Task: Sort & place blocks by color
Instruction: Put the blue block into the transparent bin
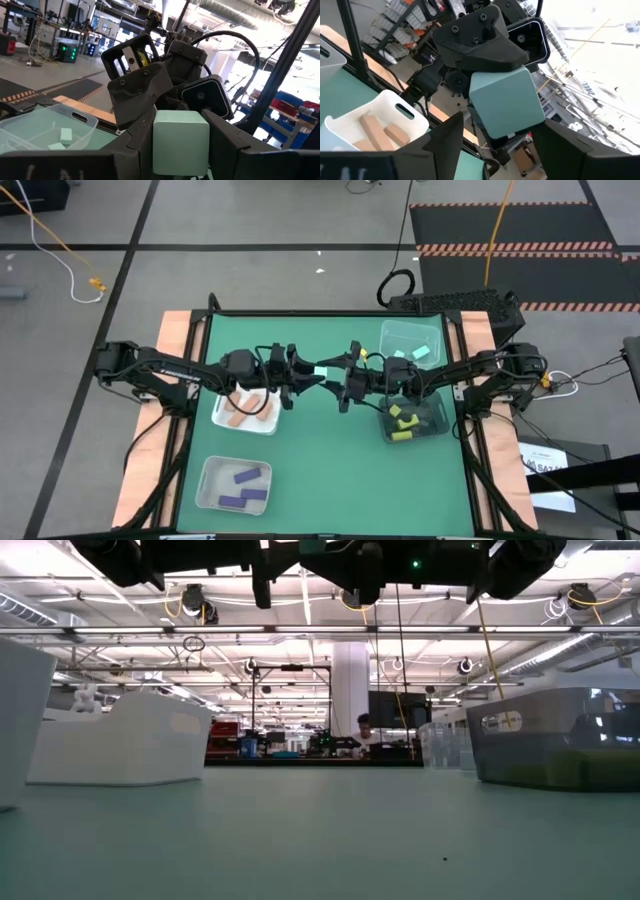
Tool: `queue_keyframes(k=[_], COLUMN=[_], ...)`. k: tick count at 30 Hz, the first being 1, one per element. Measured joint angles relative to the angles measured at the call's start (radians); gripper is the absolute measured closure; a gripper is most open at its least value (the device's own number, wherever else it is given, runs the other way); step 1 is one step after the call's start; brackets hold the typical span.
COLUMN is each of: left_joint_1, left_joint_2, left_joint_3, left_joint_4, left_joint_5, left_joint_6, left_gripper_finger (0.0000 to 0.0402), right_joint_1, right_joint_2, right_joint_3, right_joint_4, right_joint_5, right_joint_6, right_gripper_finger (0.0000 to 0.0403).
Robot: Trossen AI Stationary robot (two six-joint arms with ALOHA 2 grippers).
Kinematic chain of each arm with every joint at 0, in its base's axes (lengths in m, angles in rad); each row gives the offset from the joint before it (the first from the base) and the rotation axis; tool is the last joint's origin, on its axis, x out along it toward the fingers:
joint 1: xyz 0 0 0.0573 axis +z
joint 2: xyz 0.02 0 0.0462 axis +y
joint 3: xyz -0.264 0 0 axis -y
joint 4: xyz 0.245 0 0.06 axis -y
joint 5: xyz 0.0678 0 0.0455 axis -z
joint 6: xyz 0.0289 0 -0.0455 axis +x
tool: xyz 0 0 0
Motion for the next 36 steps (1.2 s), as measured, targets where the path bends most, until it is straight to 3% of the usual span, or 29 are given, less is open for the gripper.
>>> queue_keyframes(k=[14,27,31,36], left_joint_1=[-0.002,-0.006,-0.013,-0.013], left_joint_2=[0.002,0.001,0.001,0.0], left_joint_3=[-0.001,-0.001,-0.001,-0.001], left_joint_4=[-0.019,-0.038,-0.038,-0.037], left_joint_5=[-0.025,-0.06,-0.06,-0.061], left_joint_6=[-0.04,-0.03,-0.032,-0.04], left_gripper_finger=[0.0269,0.0269,0.0269,0.0269], right_joint_1=[0.002,0.005,0.005,0.007], right_joint_2=[-0.002,-0.001,-0.001,-0.001], right_joint_3=[0.001,0.001,0.001,0.001], right_joint_4=[0.073,0.024,0.024,0.03], right_joint_5=[0.005,-0.074,-0.073,-0.016], right_joint_6=[-0.194,-0.104,-0.095,-0.1], right_gripper_finger=[0.0183,0.0187,0.0209,0.0276])
